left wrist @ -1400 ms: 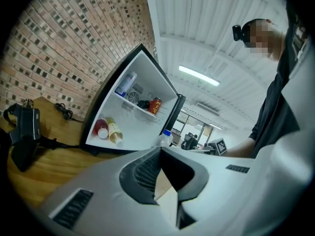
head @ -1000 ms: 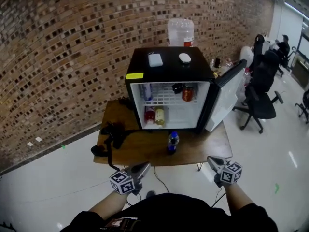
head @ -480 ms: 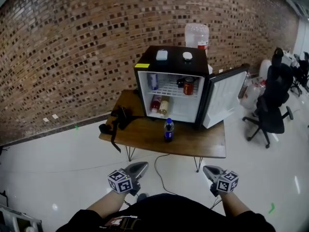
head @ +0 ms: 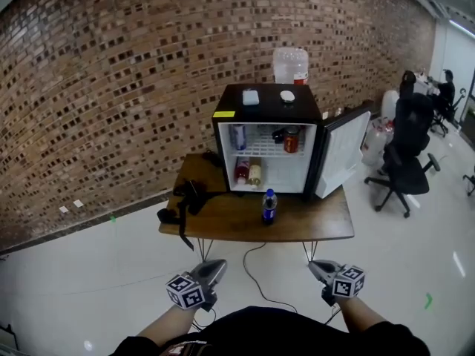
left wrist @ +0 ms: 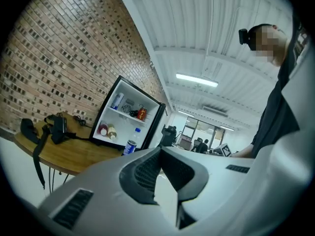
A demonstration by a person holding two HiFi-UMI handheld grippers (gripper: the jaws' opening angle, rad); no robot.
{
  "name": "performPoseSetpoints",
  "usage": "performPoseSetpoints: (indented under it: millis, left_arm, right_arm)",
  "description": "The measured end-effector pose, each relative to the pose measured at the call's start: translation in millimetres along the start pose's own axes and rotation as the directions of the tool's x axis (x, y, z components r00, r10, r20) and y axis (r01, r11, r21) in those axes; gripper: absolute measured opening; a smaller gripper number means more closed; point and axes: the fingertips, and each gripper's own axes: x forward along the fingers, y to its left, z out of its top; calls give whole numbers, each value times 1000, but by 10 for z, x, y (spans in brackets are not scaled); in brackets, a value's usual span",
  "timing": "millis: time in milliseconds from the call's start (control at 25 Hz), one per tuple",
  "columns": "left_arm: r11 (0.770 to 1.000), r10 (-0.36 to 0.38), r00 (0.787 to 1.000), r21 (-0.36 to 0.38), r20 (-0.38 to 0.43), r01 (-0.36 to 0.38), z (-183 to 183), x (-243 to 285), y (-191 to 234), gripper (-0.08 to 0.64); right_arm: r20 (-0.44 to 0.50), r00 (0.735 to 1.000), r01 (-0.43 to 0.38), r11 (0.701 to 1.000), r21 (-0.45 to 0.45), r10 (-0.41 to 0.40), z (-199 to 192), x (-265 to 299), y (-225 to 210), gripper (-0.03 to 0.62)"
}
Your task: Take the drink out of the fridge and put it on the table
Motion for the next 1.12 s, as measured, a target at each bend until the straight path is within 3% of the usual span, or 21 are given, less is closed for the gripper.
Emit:
performPoseSetpoints:
  millis: [240,640,1120]
  left_arm:
    - [997,-68,997,33,-47,69,63,-365,238,0]
    - [999,-52,999,-2,7,52,3,-297,14,0]
    - [999,-39,999,3,-6,39,-16,-185,-19,0]
  right_arm:
    - [86,996,31,998,52,-35,61,475,395,3]
    - [-25,999,-21,1000,-22,20,-55,316,499,3]
    - [-23,999,-31,998,-52,30,3,221,348,3]
